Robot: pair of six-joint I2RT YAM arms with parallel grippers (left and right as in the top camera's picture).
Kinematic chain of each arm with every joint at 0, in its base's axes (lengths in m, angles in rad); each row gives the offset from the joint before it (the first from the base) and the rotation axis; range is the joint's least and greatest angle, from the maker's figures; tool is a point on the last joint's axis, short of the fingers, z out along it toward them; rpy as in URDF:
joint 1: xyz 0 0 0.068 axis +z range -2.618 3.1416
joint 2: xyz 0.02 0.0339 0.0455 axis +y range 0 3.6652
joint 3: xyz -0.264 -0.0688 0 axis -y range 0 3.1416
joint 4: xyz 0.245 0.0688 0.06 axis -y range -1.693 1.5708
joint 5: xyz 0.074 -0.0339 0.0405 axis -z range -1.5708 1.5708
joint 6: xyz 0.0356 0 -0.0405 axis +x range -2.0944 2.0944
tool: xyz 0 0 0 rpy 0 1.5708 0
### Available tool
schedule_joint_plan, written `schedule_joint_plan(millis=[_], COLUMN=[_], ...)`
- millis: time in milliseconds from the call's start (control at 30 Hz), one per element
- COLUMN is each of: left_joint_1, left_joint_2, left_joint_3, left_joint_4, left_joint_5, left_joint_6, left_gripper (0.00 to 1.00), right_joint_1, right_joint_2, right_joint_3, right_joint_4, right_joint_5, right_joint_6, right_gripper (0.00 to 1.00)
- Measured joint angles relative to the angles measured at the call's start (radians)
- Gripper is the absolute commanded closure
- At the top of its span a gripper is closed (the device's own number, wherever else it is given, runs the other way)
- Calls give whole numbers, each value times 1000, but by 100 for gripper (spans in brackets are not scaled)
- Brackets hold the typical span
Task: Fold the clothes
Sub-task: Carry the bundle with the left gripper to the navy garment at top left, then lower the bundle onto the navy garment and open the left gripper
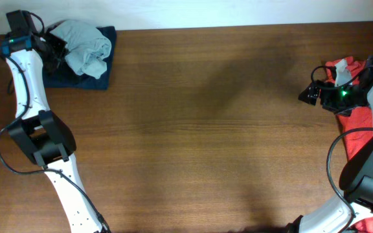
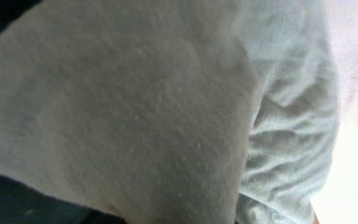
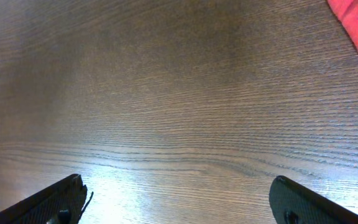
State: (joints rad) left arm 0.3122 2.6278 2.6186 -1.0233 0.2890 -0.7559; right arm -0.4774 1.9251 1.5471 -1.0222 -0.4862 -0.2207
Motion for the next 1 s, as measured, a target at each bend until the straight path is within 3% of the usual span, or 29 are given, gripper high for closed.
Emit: schedule_joint_plan(millis=[100, 167, 233, 333, 367, 467, 533, 567, 667, 700, 833, 1000], left_joint_1=[3, 3, 3, 5, 8, 24, 41, 49, 70, 74, 54, 27], left_joint_2=[0, 0, -1, -1, -3, -26, -61, -84, -181, -208, -291, -230], left_joint_3=[-1, -9, -16, -20, -20, -18, -9, -7, 2, 11, 53, 54], left_joint_4=[-48, -66, -85, -95, -95, -110, -137, -140, -136, -126, -61, -44], left_joint_5=[-4, -16, -20, -5, 5, 46, 53, 55, 69, 78, 133, 168], left_joint_6=[3, 4, 10, 46, 63, 112, 144, 160, 216, 234, 293, 315], left_gripper=[99, 82, 52, 24, 4, 1, 1, 9, 92, 99, 99, 100], right_joint_1=[0, 0, 0, 0, 0, 0, 0, 0, 0, 0, 0, 0], right_joint_2=[0, 0, 0, 0, 0, 0, 0, 0, 0, 0, 0, 0], right_joint_3=[0, 0, 0, 0, 0, 0, 0, 0, 0, 0, 0, 0], right_joint_4=[0, 0, 0, 0, 0, 0, 0, 0, 0, 0, 0, 0], right_joint_5=[0, 0, 0, 0, 0, 0, 0, 0, 0, 0, 0, 0], right_joint_6=[0, 0, 0, 0, 1, 0, 0, 0, 0, 0, 0, 0], right_gripper=[1, 1, 1, 2, 2, 1, 1, 1, 1, 1, 1, 1])
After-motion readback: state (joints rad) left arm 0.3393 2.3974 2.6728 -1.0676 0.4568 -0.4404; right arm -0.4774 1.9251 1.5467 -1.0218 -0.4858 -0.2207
